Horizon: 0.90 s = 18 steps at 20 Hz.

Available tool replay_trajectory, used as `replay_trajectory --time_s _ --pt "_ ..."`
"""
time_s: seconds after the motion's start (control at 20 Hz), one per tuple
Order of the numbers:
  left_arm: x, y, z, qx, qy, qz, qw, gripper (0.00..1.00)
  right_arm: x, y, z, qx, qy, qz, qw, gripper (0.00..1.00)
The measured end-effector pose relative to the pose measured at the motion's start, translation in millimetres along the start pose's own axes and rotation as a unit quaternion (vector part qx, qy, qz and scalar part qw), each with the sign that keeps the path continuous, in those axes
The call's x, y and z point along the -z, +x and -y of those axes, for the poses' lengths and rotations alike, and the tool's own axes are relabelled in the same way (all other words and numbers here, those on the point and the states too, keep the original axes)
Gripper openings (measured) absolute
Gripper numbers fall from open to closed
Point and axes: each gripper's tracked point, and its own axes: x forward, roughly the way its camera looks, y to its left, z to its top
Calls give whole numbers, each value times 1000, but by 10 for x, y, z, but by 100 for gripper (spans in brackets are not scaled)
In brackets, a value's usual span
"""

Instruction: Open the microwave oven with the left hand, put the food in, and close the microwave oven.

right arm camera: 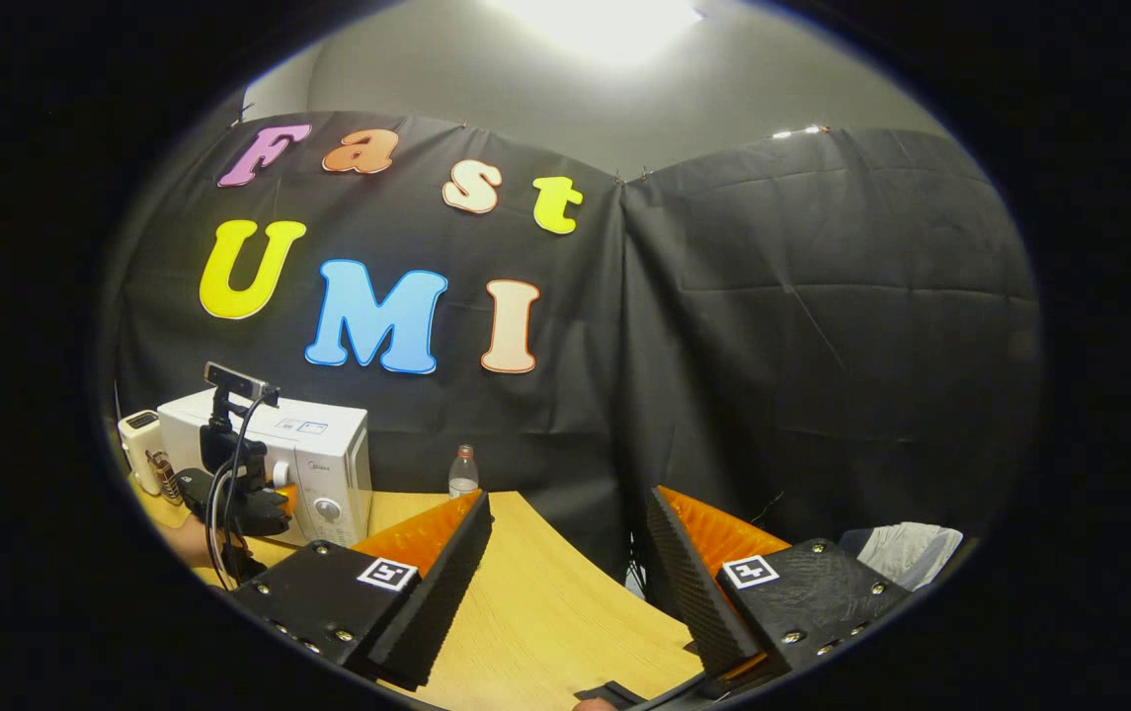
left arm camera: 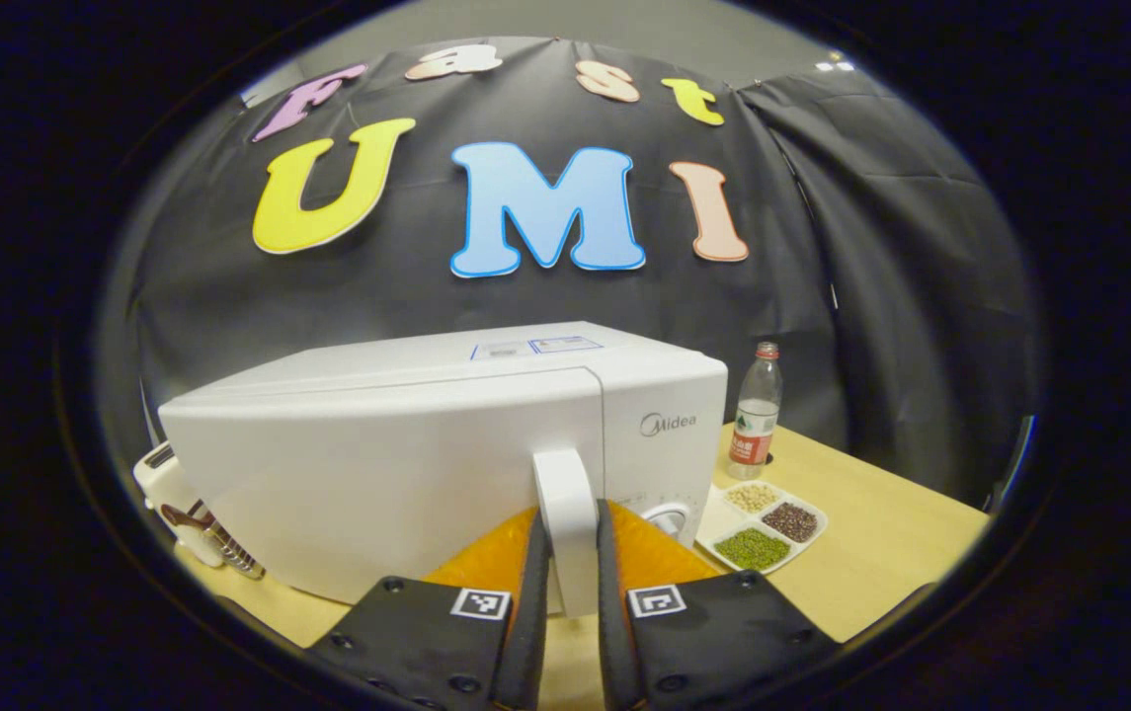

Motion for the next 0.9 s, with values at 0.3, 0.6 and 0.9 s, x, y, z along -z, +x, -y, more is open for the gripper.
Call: replay_trajectory --time_s 0.3,0.6,0.9 --pt "114 -184 15 -18 -9 -30 999 17 -68 -85 82 -19 6 18 1000 96" --pt "172 -763 -19 -23 -2 -12 1000 14 -84 -142 -14 -70 19 27 997 96" --pt "319 -1407 -201 -63 -9 -27 998 14 -104 -262 -100 -142 34 44 988 96"
